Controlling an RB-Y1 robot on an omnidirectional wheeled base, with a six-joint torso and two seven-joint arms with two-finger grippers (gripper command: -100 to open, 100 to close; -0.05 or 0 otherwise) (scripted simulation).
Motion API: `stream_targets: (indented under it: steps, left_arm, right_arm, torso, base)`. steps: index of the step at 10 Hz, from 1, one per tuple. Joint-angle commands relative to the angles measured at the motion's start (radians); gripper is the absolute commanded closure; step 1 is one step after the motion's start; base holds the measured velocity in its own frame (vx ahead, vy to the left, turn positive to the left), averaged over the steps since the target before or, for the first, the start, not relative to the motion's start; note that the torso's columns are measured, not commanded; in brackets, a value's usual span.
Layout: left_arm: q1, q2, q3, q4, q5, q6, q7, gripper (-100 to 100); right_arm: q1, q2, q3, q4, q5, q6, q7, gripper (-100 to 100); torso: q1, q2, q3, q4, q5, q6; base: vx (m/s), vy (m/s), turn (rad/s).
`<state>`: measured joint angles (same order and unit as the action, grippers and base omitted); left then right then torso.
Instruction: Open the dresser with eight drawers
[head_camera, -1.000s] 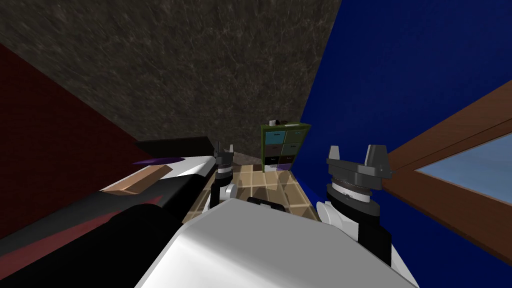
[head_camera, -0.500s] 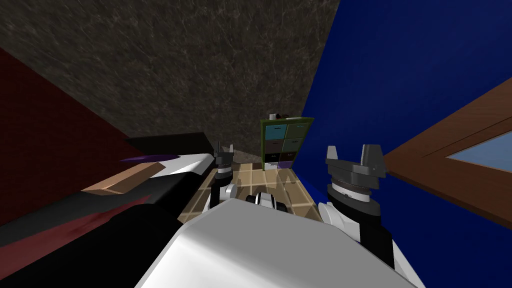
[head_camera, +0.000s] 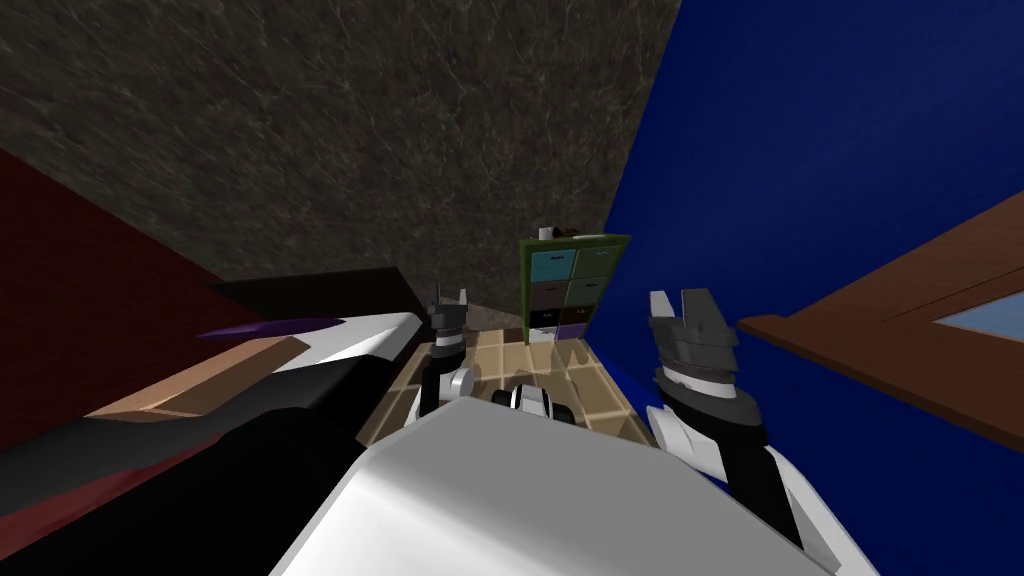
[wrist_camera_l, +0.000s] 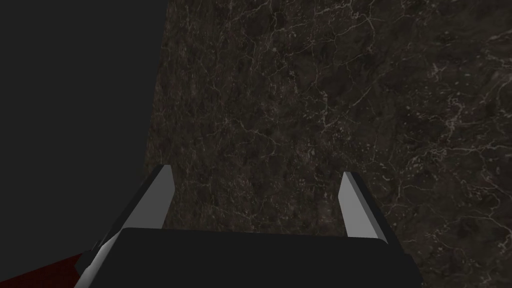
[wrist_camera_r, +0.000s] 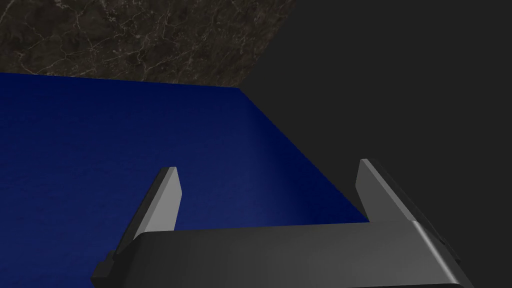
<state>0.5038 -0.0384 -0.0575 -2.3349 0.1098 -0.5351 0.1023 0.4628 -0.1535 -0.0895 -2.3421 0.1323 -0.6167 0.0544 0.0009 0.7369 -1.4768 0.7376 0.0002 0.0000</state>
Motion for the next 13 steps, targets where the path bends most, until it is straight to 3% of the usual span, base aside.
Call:
stream_targets:
  steps: [1,13]
  left_arm:
    - [0.0,0.0,0.0,0.0,0.0,0.0,0.0,0]
    - [0.0,0.0,0.0,0.0,0.0,0.0,0.0,0]
  right_arm:
    - [-0.001,-0.021,-0.02,0.002,0.067,0.003,0.052,-100]
    - [-0.018,-0.099,-0.106,0.012,0.346,0.024,0.272,-100]
  torso:
    - [-0.001,0.003,0.002,0.001,0.0,0.0]
    - [-0.001,0.001,0.001,0.0,0.0,0.0]
  base:
    - [0.06,0.067,-0.058]
    - [0.071,0.06,-0.063]
